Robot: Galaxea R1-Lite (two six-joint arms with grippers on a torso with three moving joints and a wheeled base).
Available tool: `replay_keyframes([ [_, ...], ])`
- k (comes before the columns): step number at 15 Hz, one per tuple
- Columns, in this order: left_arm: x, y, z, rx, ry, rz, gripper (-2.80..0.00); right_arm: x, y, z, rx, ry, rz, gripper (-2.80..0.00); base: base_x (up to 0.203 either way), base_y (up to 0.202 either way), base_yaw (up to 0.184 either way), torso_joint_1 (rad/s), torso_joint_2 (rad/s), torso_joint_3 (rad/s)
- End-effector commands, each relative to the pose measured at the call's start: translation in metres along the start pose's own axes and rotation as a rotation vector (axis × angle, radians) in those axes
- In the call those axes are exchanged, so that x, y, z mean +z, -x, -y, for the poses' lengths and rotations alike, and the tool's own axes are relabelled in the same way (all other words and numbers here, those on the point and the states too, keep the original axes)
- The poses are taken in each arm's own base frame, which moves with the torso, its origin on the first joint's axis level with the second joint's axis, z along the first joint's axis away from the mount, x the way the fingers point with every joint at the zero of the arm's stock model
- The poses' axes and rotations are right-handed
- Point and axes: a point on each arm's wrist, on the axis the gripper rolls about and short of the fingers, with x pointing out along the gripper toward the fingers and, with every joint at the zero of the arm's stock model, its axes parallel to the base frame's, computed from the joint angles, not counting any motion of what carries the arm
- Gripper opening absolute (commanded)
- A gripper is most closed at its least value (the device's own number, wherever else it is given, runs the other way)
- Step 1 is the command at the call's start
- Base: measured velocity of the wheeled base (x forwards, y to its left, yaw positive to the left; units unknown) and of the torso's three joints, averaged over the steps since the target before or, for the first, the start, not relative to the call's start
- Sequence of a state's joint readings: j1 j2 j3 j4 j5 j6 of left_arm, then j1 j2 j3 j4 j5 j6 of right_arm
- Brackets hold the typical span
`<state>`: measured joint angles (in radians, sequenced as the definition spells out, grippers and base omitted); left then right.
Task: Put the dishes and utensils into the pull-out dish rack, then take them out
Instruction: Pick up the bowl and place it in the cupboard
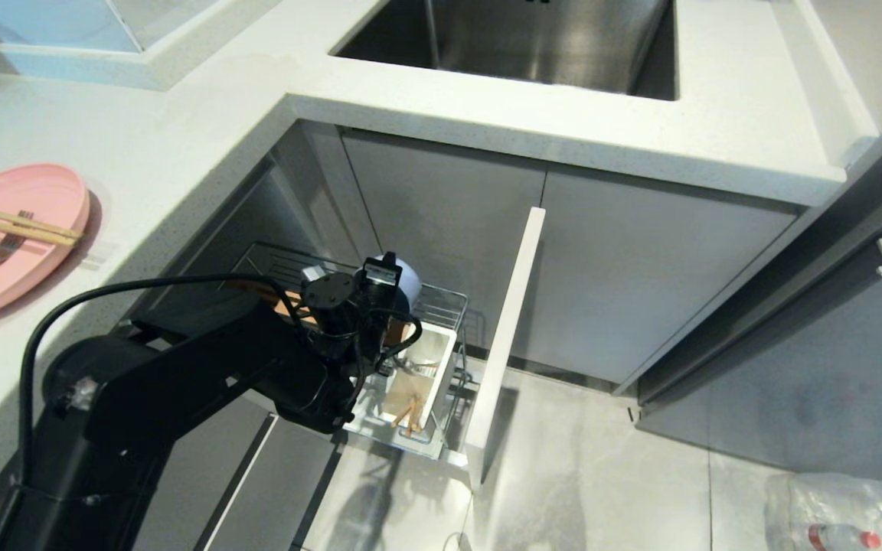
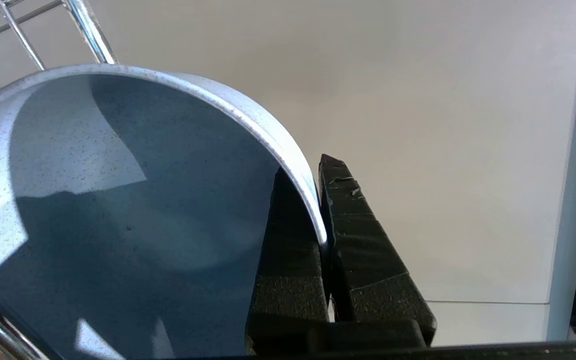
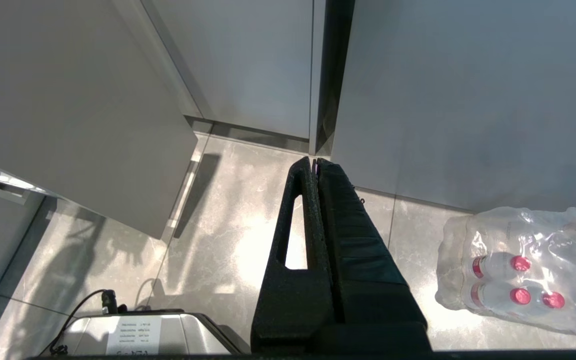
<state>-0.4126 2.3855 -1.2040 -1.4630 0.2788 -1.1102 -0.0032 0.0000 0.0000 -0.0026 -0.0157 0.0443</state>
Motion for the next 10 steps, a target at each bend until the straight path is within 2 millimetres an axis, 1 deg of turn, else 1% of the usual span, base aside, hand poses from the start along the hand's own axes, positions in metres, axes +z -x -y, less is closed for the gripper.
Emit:
replay_keyframes([
  [1,0.0001,0.0,0.0002,-0.006,0.008,0.003,-2.8,0.0,0.0,0.0,0.001,0.0,0.0,-2.8,0.0,0.0,0.0,0.0,0.0,0.0],
  [5,0.0002,-0.0003,0.0009,-0.008,0.007,-0.002,-2.8,0.0,0.0,0.0,0.001,0.0,0.0,-2.8,0.0,0.0,0.0,0.0,0.0,0.0],
  [6,0.0002,-0.0002,0.0008,-0.006,0.005,0.0,0.0,0.0,0.0,0.0,-0.001,0.0,0.0,-2.8,0.0,0.0,0.0,0.0,0.0,0.0],
  [10,0.0017,0.0003,0.0031,-0.007,0.004,0.005,0.0,0.0,0.0,0.0,0.001,0.0,0.0,-2.8,0.0,0.0,0.0,0.0,0.0,0.0],
])
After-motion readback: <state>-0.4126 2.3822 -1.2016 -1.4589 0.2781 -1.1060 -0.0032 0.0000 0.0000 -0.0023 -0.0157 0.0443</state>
